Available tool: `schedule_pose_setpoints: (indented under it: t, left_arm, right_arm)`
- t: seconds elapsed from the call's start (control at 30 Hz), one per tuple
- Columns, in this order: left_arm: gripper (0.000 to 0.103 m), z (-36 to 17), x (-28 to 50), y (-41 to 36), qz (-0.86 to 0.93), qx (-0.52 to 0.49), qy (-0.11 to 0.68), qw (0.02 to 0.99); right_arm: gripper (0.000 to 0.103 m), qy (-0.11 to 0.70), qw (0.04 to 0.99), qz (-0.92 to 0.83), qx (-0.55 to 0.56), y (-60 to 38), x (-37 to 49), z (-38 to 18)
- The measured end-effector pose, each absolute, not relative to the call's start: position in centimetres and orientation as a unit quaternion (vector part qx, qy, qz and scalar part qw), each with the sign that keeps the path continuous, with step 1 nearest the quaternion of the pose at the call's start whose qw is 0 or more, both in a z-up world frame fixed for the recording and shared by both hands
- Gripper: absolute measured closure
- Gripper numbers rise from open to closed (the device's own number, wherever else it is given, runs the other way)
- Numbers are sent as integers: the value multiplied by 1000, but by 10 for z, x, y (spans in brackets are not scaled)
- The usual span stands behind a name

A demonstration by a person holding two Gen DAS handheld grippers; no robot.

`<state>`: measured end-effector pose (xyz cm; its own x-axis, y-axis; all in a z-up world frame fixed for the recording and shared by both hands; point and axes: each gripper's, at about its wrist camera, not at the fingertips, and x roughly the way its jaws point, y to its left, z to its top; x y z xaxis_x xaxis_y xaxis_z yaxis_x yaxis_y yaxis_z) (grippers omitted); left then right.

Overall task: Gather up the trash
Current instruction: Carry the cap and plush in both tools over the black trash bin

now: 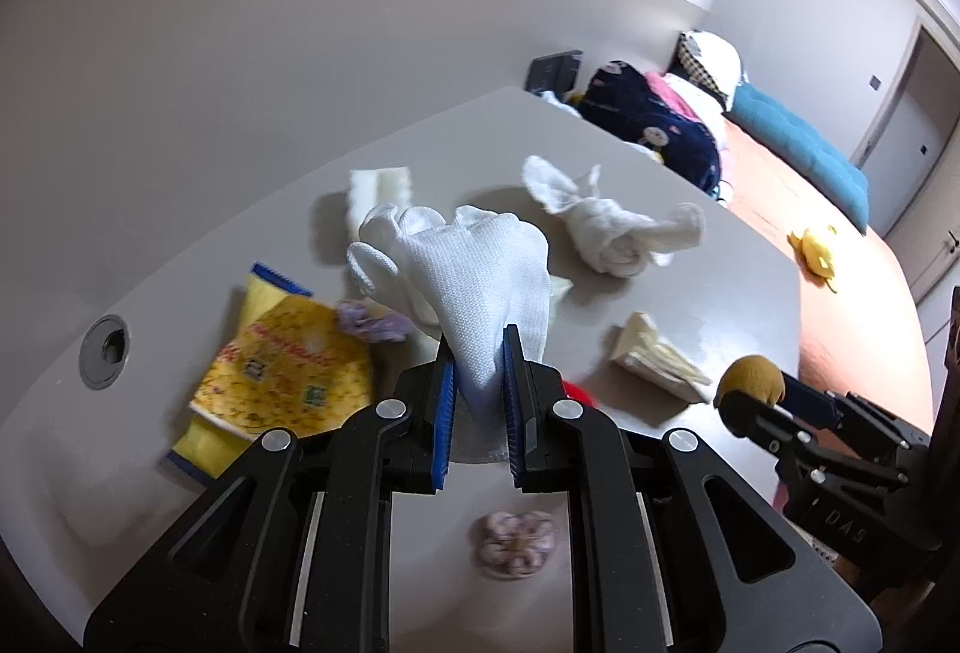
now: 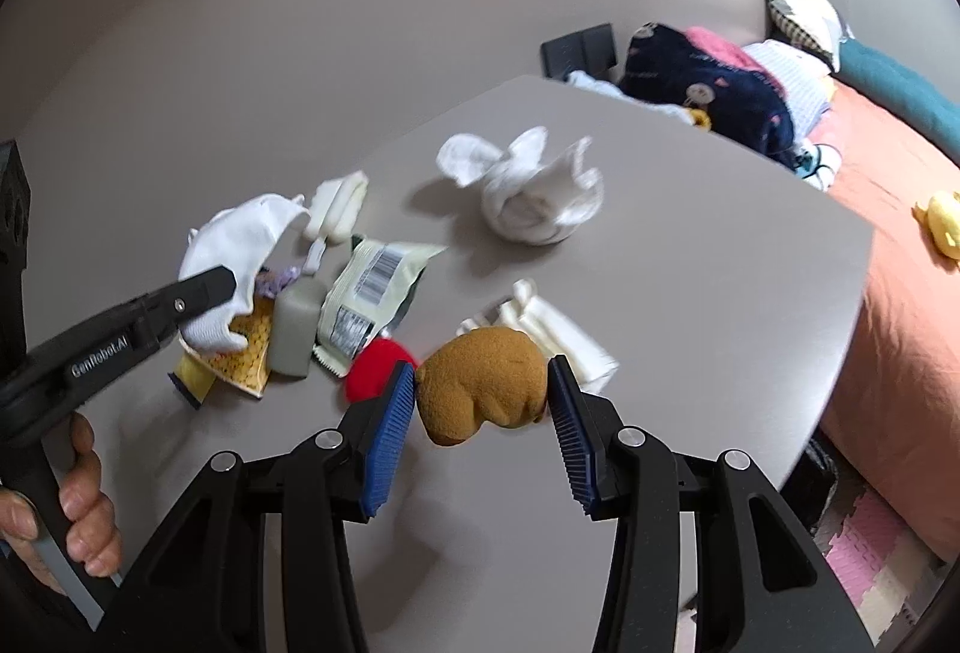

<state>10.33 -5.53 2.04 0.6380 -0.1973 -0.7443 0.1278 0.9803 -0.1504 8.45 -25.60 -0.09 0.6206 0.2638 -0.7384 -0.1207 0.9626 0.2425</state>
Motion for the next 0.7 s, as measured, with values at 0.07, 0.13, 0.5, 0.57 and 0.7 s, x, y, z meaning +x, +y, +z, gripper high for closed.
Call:
schedule_pose_setpoints:
  t: [0.07, 0.13, 0.5, 0.57, 0.7]
  left_arm:
    - [89, 23, 103, -66, -98, -38, 414, 904]
    - [89, 25, 101, -75, -106, -34, 412, 904]
    - [89, 33, 99, -156, -161, 2, 405, 900]
    - [89, 32, 99, -172, -174, 7, 406, 897]
    - [89, 28, 98, -205, -199, 22, 409, 890]
  right_arm:
    - [56, 417, 899, 101, 87, -266, 81, 4]
    - [56, 413, 902, 94, 88, -275, 78, 9]
    - [56, 391, 912, 42, 112, -348, 55, 29]
    - [56, 389, 913, 31, 117, -360, 50, 30]
    - [56, 383, 915, 7, 125, -389, 40, 32]
